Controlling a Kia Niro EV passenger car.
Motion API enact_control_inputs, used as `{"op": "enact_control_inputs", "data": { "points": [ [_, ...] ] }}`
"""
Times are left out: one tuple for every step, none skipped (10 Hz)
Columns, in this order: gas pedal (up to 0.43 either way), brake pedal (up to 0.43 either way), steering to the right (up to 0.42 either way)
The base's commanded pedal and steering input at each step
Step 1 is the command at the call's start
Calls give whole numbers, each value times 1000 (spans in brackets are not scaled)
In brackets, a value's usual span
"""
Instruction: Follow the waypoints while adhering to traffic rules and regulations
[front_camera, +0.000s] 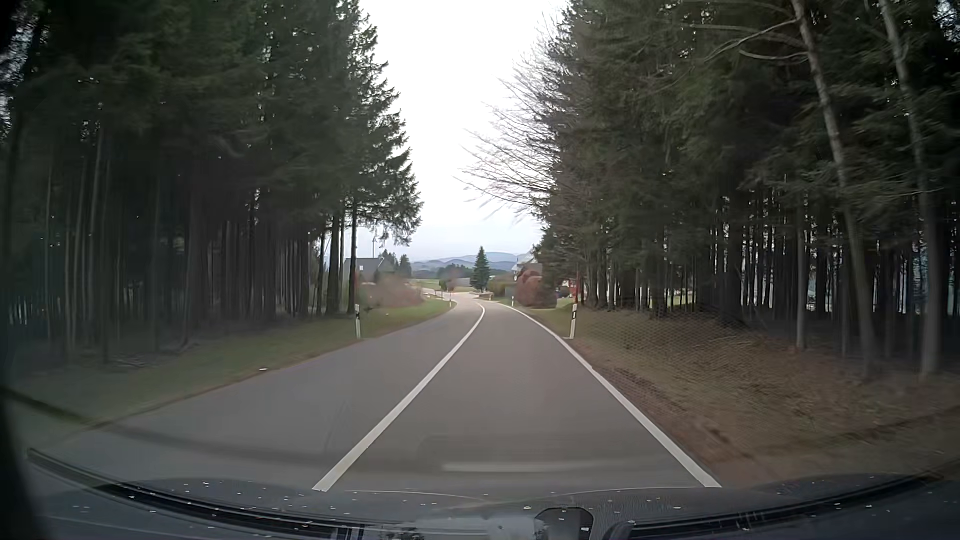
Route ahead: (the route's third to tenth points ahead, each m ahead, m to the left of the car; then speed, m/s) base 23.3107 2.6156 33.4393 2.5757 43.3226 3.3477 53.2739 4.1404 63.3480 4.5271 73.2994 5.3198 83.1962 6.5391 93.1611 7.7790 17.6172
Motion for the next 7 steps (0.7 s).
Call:
{"op": "enact_control_inputs", "data": {
  "points": [
    [0, 134, -7],
    [0, 128, -7],
    [0, 128, -7],
    [0, 128, -7],
    [0, 128, -7],
    [0, 128, -7],
    [0, 128, -7]
  ]
}}
